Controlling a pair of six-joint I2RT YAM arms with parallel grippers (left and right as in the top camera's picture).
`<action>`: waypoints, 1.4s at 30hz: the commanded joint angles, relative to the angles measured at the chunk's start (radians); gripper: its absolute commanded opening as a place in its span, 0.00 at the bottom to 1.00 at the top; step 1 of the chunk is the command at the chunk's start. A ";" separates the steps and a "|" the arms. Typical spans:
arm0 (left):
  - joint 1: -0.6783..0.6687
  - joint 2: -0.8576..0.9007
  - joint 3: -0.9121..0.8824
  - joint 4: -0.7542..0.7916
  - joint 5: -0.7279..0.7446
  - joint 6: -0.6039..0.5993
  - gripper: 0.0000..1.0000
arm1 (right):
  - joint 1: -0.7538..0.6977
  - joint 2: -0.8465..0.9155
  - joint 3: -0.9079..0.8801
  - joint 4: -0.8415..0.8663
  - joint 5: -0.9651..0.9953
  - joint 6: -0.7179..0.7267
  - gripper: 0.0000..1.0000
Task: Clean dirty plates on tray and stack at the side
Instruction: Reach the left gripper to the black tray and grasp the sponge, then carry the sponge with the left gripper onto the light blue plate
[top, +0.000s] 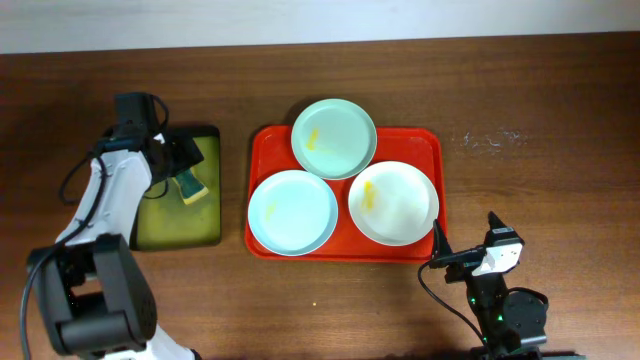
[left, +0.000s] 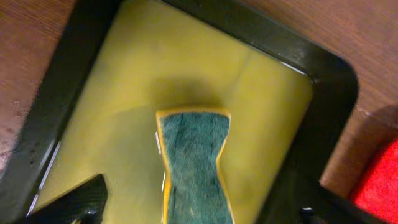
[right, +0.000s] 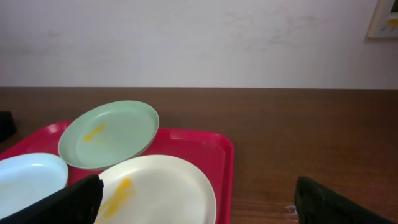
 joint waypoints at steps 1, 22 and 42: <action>0.001 0.053 0.010 0.023 -0.008 -0.012 0.74 | 0.008 -0.004 -0.005 -0.005 0.005 0.003 0.99; 0.001 0.040 0.018 -0.009 0.018 -0.012 0.00 | 0.008 -0.004 -0.005 -0.005 0.005 0.003 0.99; -0.001 -0.262 0.045 -0.151 0.051 -0.011 0.00 | 0.008 -0.004 -0.005 -0.005 0.005 0.003 0.99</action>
